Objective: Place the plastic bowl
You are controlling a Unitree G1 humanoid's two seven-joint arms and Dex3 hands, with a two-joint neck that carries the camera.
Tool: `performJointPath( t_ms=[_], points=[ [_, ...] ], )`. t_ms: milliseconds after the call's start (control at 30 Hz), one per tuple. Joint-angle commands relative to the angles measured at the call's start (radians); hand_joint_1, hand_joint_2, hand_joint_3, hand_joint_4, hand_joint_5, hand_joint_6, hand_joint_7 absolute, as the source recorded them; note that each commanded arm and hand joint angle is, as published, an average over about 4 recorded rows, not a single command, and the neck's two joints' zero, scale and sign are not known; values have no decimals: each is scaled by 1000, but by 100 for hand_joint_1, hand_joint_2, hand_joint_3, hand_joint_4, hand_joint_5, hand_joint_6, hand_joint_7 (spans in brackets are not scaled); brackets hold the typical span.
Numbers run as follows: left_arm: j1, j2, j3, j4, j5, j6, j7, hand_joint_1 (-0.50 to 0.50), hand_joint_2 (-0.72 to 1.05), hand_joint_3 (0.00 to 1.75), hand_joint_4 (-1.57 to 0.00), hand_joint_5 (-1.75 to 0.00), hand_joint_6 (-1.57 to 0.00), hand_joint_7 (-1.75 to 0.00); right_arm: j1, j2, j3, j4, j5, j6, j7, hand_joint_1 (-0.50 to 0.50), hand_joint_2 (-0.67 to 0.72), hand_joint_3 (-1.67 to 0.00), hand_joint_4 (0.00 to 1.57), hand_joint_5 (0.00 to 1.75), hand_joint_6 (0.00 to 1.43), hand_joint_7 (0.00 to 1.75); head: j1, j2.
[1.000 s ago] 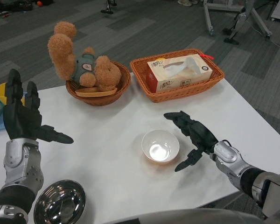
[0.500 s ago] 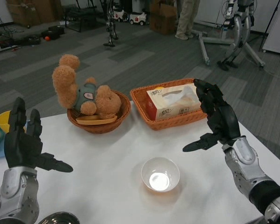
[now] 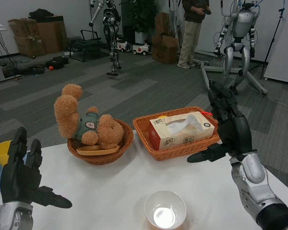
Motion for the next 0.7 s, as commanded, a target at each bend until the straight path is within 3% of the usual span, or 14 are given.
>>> performJointPath(
  t_ms=[33,700],
  points=[
    [-14,9,-2,-10,3,4,-2,-50,-46,0,0,0,0,0,-17,15,-3,-3,-7,-2,-18,-41,9,-20,0,0,0,35,-2,-3],
    [-14,9,-16,-20,5,6,-2,-50,-46,0,0,0,0,0,-57,12,88,-20,-14,-10,-36,-42,3,-18,0,0,0,35,4,10]
  ],
)
